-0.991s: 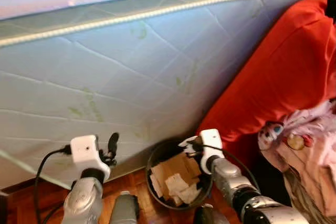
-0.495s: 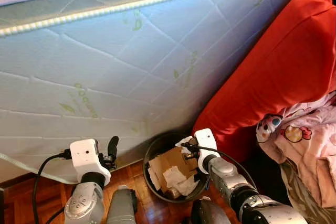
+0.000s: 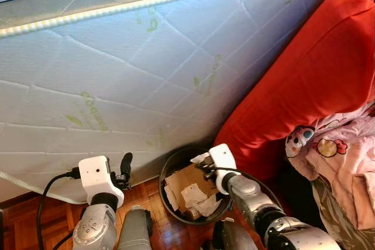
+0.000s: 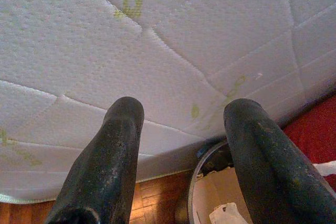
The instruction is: Clean up the room
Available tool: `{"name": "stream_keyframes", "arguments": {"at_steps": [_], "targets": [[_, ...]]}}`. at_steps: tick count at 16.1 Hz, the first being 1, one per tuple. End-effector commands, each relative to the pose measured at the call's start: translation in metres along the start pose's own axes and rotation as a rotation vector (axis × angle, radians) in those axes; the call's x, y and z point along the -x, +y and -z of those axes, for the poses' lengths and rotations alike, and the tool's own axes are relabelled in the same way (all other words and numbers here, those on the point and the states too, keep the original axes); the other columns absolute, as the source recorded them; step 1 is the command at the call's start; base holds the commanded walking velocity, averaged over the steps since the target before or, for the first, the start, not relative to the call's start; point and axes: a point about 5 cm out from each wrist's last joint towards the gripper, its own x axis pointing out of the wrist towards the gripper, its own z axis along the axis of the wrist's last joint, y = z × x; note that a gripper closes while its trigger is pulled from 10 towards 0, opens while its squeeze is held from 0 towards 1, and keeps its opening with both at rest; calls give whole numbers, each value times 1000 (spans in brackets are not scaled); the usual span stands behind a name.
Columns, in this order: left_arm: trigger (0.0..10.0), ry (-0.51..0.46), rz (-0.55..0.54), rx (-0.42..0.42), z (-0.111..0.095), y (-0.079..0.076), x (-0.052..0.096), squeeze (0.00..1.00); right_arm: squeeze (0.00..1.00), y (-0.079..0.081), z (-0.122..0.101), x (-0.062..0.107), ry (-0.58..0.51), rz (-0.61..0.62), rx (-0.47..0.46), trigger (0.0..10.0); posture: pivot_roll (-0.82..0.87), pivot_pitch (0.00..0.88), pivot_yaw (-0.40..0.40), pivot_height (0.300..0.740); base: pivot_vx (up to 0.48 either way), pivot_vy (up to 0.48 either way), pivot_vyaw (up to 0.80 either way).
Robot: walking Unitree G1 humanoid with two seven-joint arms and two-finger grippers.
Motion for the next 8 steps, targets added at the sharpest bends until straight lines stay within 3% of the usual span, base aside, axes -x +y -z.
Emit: {"name": "stream_keyframes", "arguments": {"at_steps": [1,8], "targets": [[10000,13,0,0,1,-2,3,0,1000,6,9,0,36,-45,26,10000,243,266,-125,661,0,0,0],[10000,14,-6,-2,2,-1,3,0,1000,3,4,0,28,-40,144,10000,245,258,-126,661,0,0,0]]}}
